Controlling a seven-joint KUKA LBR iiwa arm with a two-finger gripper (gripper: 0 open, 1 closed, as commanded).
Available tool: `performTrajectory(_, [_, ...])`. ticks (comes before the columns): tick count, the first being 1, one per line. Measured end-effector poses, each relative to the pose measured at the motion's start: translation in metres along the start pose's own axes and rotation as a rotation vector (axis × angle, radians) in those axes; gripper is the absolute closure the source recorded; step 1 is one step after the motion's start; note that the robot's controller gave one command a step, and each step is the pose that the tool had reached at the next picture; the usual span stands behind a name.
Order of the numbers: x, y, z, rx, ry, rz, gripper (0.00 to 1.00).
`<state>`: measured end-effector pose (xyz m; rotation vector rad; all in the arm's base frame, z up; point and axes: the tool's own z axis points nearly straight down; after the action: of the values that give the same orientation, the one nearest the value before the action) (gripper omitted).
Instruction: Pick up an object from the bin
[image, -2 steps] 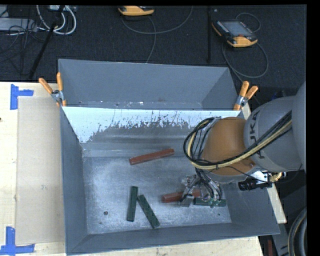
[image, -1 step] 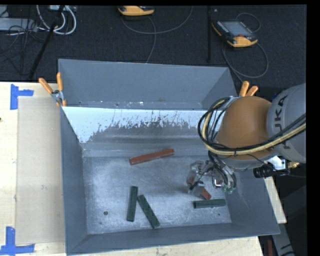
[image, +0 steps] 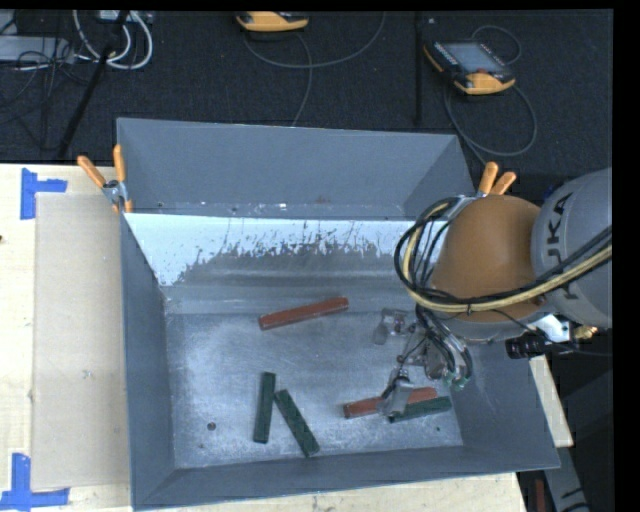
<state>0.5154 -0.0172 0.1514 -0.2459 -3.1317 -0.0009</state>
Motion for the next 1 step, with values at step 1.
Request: performTrajectory(1, [0.0339,-0.0453,0.0847,0.001,0.0,0.003,0.0])
